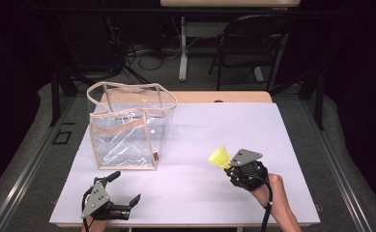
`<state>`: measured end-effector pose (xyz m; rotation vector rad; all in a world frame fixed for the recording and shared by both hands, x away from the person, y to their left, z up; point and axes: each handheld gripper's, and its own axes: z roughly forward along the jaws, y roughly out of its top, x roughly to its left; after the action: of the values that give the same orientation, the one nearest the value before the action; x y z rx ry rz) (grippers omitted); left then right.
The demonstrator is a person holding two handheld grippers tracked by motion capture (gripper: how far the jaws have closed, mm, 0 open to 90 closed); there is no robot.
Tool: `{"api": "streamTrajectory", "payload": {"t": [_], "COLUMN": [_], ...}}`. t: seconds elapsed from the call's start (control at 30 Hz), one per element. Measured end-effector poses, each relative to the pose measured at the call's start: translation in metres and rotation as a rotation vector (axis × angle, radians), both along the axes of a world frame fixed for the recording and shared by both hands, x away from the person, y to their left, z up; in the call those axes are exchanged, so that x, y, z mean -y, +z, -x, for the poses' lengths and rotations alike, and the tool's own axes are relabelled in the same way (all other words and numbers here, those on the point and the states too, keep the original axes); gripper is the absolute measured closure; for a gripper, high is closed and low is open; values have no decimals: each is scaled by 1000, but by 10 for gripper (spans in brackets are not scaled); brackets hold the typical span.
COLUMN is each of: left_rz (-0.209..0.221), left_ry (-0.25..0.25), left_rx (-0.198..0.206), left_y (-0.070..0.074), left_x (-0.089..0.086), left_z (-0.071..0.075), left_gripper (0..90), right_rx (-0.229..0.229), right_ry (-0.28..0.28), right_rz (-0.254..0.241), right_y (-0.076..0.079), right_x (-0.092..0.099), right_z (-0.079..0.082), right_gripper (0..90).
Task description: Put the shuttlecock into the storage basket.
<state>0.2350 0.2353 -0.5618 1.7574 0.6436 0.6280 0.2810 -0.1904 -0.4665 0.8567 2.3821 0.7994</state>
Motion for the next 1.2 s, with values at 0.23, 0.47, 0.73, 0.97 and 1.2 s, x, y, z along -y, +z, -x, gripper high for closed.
{"api": "streamTrajectory", "payload": {"t": [0.23, 0.47, 0.73, 0.97, 1.2], "left_rz": [-1, -1, -7, -4, -6], "left_ry": [-3, -5, -10, -6, -7], "left_rx": [1, 0, -3, -2, -2], "left_y": [0, 0, 0, 0, 0], "left_x": [0, 0, 1, 1, 1], "left_z": [0, 0, 0, 1, 1], "left_gripper": [0, 0, 0, 0, 0], "right_rx": [12, 17, 26, 35, 52], "right_ry": [10, 20, 23, 27, 33], "right_rz": [-5, -21, -38, -52, -68], "right_y": [1, 2, 1, 3, 6], "right_x": [-3, -8, -12, -15, -18], "right_z": [-3, -5, -10, -14, -16], "right_gripper": [647, 647, 647, 647, 648]}}
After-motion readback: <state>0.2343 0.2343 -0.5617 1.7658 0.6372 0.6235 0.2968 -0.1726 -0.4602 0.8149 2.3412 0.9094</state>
